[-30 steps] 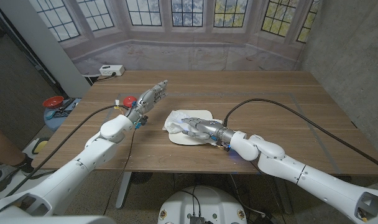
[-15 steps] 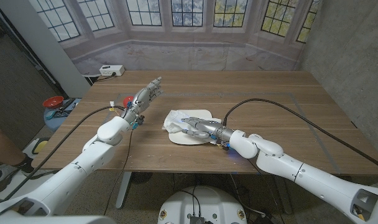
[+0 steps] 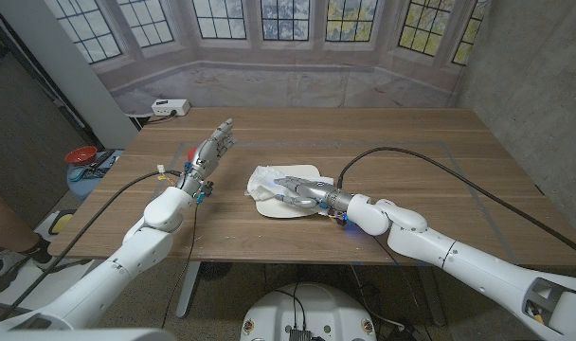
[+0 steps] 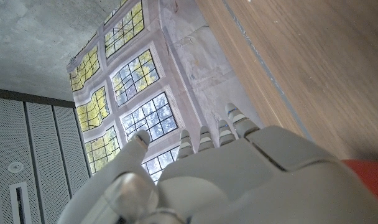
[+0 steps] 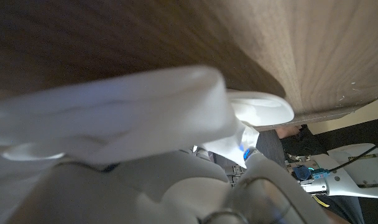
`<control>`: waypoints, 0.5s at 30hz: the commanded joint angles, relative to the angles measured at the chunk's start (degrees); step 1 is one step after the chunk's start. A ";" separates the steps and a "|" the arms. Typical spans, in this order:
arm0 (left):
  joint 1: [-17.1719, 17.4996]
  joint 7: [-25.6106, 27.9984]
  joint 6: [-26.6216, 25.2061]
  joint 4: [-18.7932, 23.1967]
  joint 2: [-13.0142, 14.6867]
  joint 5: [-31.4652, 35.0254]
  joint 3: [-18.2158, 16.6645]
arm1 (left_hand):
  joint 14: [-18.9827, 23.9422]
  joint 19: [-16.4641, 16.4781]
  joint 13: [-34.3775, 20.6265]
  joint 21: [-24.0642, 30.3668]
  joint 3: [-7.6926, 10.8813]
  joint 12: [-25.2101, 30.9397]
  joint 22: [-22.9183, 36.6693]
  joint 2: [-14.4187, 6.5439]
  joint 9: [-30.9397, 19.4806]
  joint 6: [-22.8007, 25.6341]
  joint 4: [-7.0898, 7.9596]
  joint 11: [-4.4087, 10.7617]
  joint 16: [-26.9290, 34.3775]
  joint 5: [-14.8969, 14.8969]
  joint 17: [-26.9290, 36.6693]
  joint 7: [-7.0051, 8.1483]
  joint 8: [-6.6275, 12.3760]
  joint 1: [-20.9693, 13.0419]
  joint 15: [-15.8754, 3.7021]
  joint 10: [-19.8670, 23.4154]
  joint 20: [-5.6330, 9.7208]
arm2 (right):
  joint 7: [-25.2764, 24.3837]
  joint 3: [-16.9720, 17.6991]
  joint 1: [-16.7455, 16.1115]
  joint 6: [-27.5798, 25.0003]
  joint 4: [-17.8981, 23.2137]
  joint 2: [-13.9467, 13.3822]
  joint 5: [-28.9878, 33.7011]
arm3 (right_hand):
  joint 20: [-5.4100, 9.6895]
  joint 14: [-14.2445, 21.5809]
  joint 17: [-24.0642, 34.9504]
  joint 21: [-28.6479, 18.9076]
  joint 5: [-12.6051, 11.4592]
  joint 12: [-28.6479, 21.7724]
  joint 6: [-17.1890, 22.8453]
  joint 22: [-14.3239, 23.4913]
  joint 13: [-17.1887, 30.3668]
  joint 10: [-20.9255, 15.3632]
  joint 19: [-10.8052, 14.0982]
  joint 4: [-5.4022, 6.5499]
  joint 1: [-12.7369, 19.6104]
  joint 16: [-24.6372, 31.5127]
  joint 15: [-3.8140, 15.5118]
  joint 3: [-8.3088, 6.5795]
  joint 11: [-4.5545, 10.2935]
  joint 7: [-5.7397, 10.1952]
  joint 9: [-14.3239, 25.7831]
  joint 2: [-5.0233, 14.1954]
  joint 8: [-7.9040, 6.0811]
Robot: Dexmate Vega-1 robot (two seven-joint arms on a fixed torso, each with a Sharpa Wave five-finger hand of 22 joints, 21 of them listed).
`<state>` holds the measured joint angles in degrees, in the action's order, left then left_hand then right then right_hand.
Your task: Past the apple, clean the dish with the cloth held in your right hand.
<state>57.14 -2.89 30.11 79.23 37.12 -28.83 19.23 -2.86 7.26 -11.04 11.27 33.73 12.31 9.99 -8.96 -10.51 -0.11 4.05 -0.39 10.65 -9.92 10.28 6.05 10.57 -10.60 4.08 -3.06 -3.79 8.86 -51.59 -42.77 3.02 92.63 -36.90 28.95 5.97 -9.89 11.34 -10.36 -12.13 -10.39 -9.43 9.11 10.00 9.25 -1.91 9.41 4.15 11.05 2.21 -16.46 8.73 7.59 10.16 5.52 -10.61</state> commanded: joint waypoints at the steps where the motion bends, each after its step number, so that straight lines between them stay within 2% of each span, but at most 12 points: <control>1: 1.20 0.80 0.37 -0.55 -0.08 -0.12 -0.63 | 0.09 0.48 -0.13 0.29 0.08 0.17 0.20 -0.01 -0.23 -0.08 0.55 0.17 0.25 0.11 0.18 0.60 -0.03 0.58 0.07 -0.30 0.15 | -0.17 -0.25 1.17 1.15 -1.53 0.40 -1.06 | -2.57 0.02 0.04 -0.71 -0.30 -0.33 0.49 0.59 0.09 -0.31 4.88 0.02 -0.58 0.50 0.94 -0.45 0.29 -0.18 0.13 4.20 -0.41; 15: -0.28 -0.73 0.39 -1.77 -0.68 -0.12 0.32 | 0.17 0.49 -0.11 0.27 -0.02 0.14 0.18 -0.07 -0.19 -0.04 1.16 0.22 0.15 -0.02 0.09 0.38 0.03 1.15 0.03 -0.25 0.14 | 0.54 0.41 1.33 0.19 0.60 -0.63 -1.22 | -2.47 0.70 -0.06 -0.85 -0.32 -0.62 1.54 0.57 0.08 -1.39 5.45 -0.17 -0.77 0.66 1.09 -0.84 0.29 -0.20 0.10 3.98 -0.65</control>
<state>57.81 -2.69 30.34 78.37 36.88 -28.93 18.92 -2.87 7.47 -11.04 11.27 33.49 12.31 10.00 -8.95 -10.51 -0.11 4.77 -0.40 10.65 -9.92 10.27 6.05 10.57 -10.02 4.08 -3.07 -3.57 9.01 -51.79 -41.59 3.77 91.62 -36.78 27.97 6.09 -9.74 11.12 -10.36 -12.13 -10.60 -8.27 9.11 10.00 8.59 -1.78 9.42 3.98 11.48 2.16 -16.94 8.98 7.46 10.16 5.35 -10.85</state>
